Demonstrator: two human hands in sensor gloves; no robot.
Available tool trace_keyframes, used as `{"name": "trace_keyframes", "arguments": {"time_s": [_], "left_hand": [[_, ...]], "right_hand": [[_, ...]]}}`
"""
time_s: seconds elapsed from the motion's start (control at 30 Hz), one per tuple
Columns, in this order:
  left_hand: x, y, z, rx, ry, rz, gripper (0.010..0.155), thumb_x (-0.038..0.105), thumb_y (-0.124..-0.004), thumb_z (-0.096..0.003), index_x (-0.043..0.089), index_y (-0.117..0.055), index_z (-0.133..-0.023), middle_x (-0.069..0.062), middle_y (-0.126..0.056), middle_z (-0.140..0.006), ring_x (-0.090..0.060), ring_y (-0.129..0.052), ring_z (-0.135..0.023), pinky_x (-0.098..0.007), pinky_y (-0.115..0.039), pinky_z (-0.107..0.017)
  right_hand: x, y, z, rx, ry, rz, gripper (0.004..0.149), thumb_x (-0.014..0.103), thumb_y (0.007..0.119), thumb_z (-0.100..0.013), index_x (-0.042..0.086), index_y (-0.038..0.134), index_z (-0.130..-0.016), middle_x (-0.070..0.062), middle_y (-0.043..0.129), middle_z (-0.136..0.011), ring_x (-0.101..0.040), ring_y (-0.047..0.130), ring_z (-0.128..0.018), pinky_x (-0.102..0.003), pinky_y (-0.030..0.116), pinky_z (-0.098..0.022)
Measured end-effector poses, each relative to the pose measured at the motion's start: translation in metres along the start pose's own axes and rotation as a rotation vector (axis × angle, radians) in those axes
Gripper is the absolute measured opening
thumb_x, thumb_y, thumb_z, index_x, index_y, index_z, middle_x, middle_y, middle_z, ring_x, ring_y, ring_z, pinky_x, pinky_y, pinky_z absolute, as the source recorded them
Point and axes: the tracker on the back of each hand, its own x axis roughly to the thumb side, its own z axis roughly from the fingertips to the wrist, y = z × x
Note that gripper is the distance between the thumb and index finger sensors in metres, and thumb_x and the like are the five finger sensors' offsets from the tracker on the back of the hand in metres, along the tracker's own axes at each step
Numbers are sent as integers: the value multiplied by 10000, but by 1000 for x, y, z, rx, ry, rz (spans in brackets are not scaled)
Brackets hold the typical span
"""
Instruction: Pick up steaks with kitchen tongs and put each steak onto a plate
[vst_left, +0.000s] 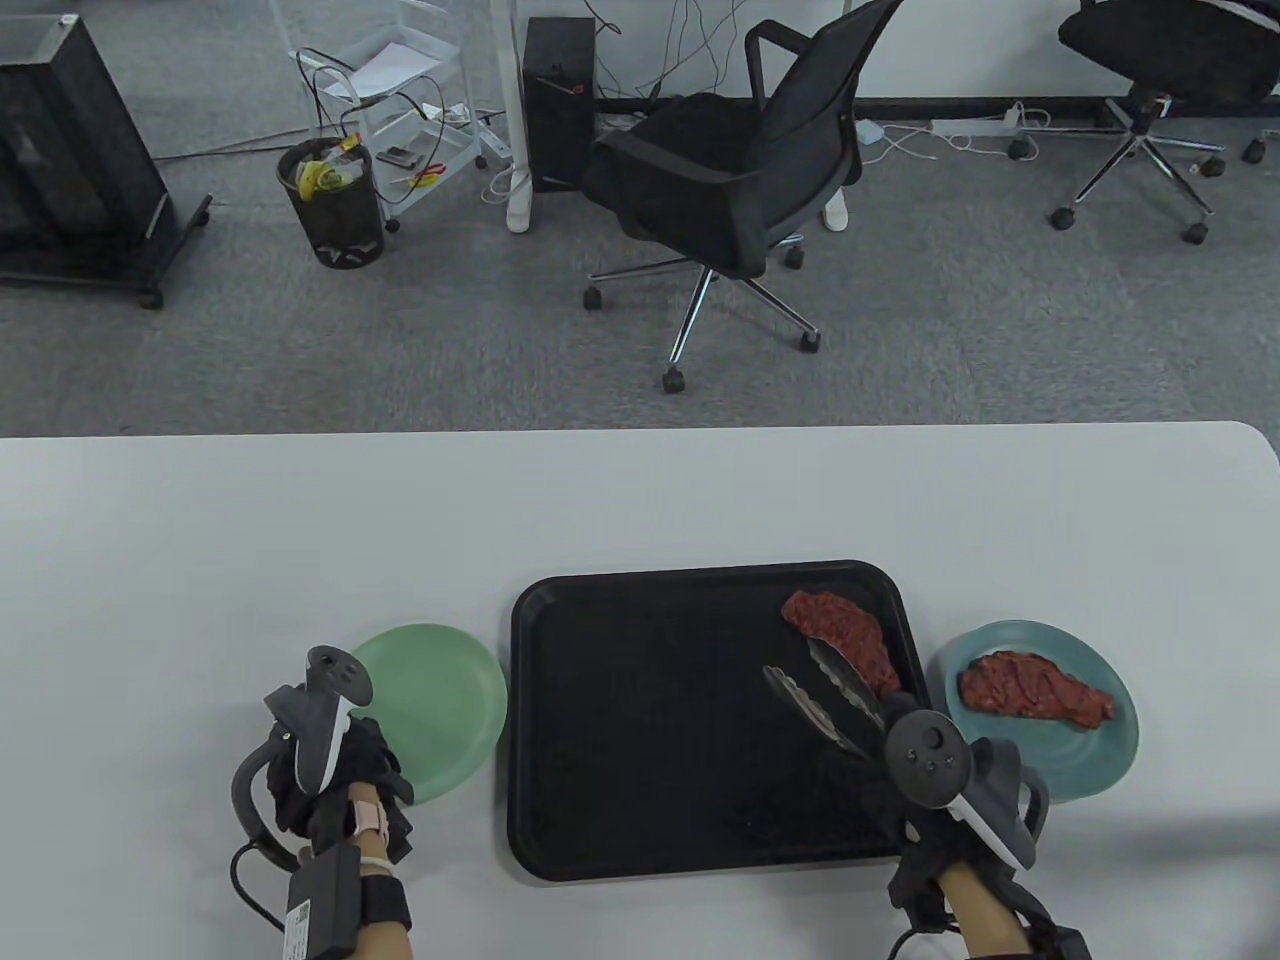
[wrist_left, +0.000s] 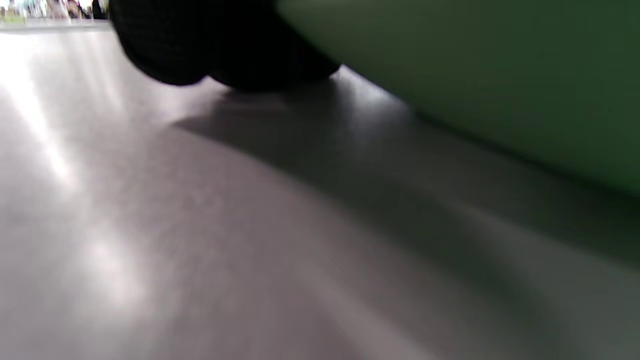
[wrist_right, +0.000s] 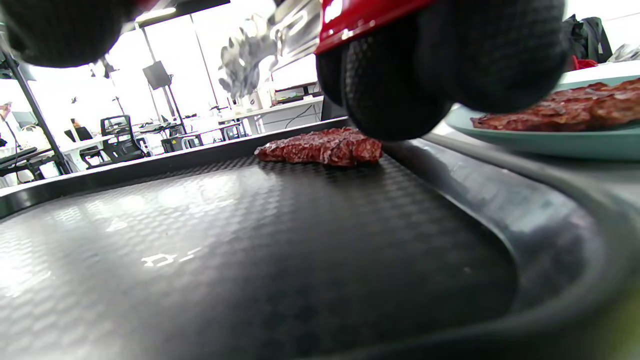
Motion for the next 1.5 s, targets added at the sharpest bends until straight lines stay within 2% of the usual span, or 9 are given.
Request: {"name": "trace_keyframes", "arguments": {"time_s": [0.07,0.2,0.3,0.4,0.5,0.67,0.8,1.2,1.5], "left_hand": [[-7,2,1,3,17,96,780,434,-805,-396,130,-529,-1059,-131,-758,-839,-298,-848,-637,-371,-823,-452],[-24,6,4,0,35,280,601,380,-781,-418,179,-652,-970,-73,-814,-735,-277,-924,-578,-337,-878,-382],[-39,8,8,-3,47,474,515,343,-753,-436,192,-693,-925,-65,-831,-719,-279,-978,-553,-274,-914,-312],[-49,10,15,20,65,687,478,276,-746,-433,194,-735,-904,-89,-867,-745,-311,-1038,-480,-288,-943,-247],[-56,13,20,-57,71,815,499,250,-738,-437,161,-724,-927,-140,-871,-772,-329,-1049,-430,-294,-955,-220],[-59,22,36,7,55,818,532,237,-713,-434,137,-671,-955,-153,-858,-800,-334,-1063,-428,-285,-967,-214],[-54,21,52,-17,0,918,543,236,-700,-437,127,-643,-965,-165,-836,-810,-344,-1059,-435,-290,-965,-216],[-8,-7,101,-233,-213,1055,546,241,-701,-441,117,-644,-969,-176,-834,-810,-361,-1045,-444,-303,-956,-219],[13,-25,113,-353,-276,1029,546,241,-699,-442,115,-643,-970,-179,-830,-812,-361,-1041,-447,-304,-954,-220]], "right_hand": [[1,0,1,4,-3,10,910,644,757,-334,27,538,-967,-255,761,-843,-404,884,-532,-510,796,-362],[2,2,0,25,-19,6,911,645,756,-335,26,537,-967,-258,761,-842,-404,883,-533,-511,796,-362],[5,4,1,40,-36,17,912,644,755,-336,23,537,-967,-260,762,-841,-405,883,-534,-511,796,-361],[8,2,3,41,-50,37,911,645,755,-336,24,538,-967,-259,761,-842,-406,884,-532,-510,798,-359],[12,2,5,53,-60,39,909,646,752,-338,23,540,-966,-259,764,-838,-403,886,-527,-508,800,-353],[14,1,7,58,-76,41,912,647,749,-340,20,538,-967,-262,762,-840,-406,884,-528,-509,800,-354],[13,0,7,60,-79,39,913,647,749,-340,19,537,-968,-264,760,-841,-409,882,-530,-511,799,-354],[10,-2,10,69,-103,29,918,645,749,-342,12,532,-970,-273,756,-843,-417,878,-532,-517,797,-354],[0,0,9,73,-90,87,923,643,751,-339,12,525,-974,-278,749,-848,-425,872,-539,-524,792,-358]]}}
